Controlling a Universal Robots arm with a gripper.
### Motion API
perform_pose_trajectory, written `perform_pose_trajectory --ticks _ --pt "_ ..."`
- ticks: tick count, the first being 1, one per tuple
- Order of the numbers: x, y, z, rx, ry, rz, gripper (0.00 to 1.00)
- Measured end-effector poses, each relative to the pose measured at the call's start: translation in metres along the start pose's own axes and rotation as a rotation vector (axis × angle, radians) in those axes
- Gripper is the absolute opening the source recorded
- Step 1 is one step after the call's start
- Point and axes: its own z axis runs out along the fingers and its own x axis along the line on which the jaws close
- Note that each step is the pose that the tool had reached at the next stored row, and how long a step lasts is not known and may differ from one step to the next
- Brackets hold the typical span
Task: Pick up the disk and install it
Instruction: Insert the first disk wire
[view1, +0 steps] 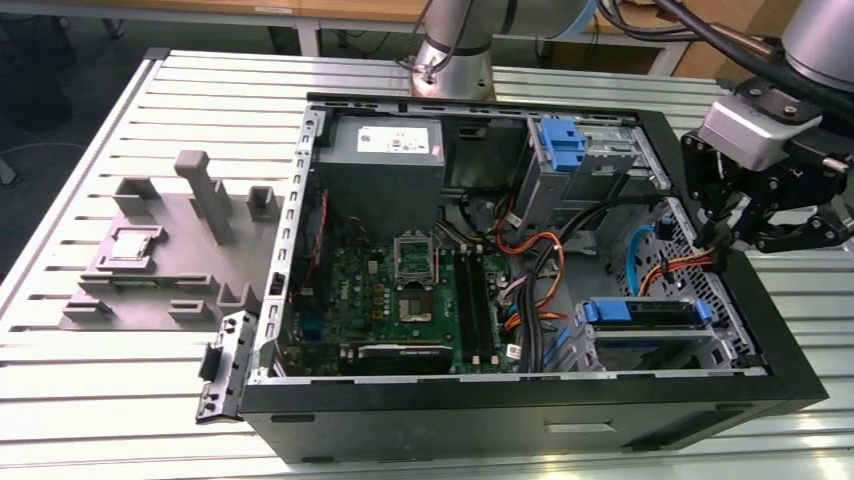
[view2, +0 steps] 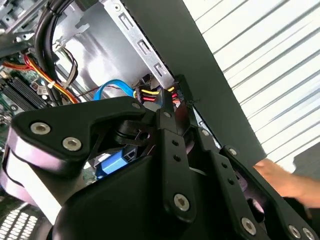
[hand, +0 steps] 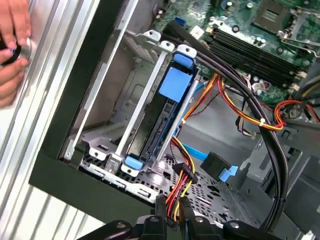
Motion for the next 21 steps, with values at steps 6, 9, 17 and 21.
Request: perform_pose_trajectory --ticks 6,9,17,21 --pt "-0.0001 0.0002 0.0011 0.017 -0.0021 -0.076 0.25" --pt "-0.0001 0.0002 0.0012 0.031 0.0021 -0.093 0.25" --pt "-0.0001 0.0 0.0012 0.0681 0.0107 -0.166 0.25" --pt "-0.0001 0.0002 0.0012 0.0646 0.0178 -0.198 0.25"
